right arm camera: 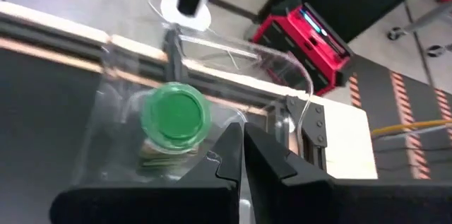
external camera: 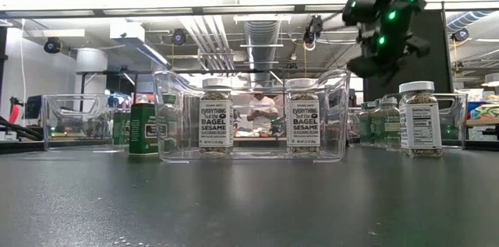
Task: Sort spices by type
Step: Put the black seasoning can into the top left transparent bin
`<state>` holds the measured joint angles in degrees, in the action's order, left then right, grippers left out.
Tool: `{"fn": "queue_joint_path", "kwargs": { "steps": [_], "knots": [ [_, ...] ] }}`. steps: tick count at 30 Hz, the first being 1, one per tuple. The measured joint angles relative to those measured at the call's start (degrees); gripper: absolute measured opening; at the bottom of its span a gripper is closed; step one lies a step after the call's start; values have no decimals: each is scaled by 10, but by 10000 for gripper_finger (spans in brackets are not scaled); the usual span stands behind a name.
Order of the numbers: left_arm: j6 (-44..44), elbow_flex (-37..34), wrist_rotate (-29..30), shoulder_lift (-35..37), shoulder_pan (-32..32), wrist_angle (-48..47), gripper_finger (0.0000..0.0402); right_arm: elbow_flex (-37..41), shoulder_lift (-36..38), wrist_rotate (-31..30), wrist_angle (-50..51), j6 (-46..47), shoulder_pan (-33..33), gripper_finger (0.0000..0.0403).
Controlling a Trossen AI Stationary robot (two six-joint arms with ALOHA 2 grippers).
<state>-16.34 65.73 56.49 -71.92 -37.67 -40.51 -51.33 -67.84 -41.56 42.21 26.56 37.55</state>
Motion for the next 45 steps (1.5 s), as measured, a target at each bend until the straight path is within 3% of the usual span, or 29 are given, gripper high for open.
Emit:
{"fn": "queue_joint_path", "kwargs": {
  "steps": [5,11,15,21,30,36,45],
  "knots": [
    [-3,0,0,0,0,0,241,0,-28,0,2,-10,8,9],
    [-36,0,0,-1,0,3,241,0,24,0,8,-9,-49,9],
    [-71,0,-9,-12,0,4,241,0,73,0,8,-18,-137,9],
    [-140,3,-126,-33,0,10,241,0,112,-6,6,-4,-315,9],
    [-240,27,-201,-47,-12,-17,241,0,79,-128,-69,38,-560,9],
    [-332,61,-209,-47,-13,-87,241,0,30,-154,-150,32,-649,9],
    [-382,62,-318,-47,-54,-89,241,0,-44,-155,-212,35,-721,9]
  ]
}}
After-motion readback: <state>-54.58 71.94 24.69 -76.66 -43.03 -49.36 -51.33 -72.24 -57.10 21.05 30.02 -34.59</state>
